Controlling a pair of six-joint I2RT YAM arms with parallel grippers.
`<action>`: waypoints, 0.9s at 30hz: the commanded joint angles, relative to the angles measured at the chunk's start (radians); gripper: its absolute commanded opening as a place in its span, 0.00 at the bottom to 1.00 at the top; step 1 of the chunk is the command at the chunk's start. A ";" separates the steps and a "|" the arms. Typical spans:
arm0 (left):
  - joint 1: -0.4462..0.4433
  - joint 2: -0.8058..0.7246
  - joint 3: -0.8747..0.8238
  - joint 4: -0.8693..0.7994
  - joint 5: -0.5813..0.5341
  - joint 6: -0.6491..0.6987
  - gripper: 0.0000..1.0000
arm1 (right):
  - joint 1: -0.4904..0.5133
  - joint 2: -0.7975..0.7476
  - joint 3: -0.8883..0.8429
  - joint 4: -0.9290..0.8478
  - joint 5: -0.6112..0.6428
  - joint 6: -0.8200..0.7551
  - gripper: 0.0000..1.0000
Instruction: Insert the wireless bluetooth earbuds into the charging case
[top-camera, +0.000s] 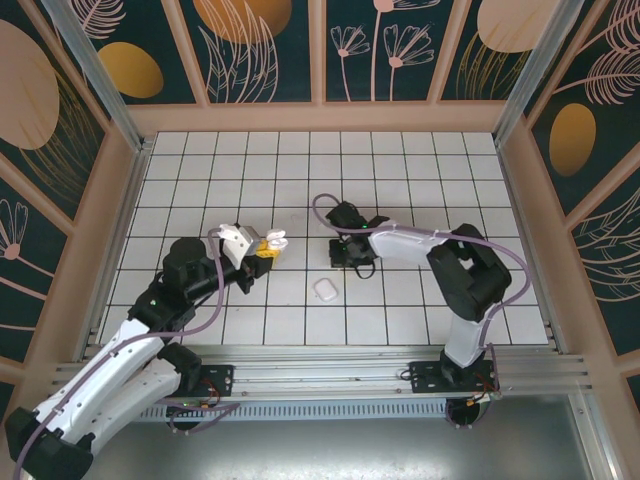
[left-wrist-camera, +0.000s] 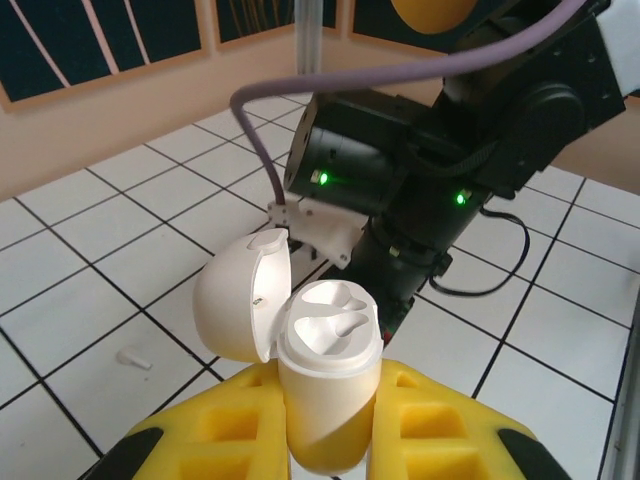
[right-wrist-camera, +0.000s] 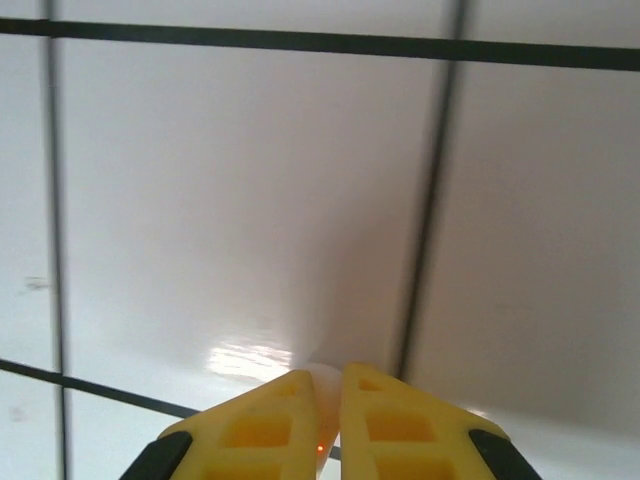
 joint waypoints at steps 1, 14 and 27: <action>-0.004 0.012 -0.005 0.097 0.051 -0.031 0.01 | -0.025 -0.042 -0.046 0.009 -0.032 -0.058 0.15; -0.004 0.031 -0.029 0.130 0.050 -0.043 0.02 | -0.046 -0.127 0.025 -0.092 -0.051 0.016 0.42; -0.004 0.036 -0.037 0.131 0.059 -0.033 0.02 | 0.002 0.016 0.186 -0.311 0.024 -0.005 0.42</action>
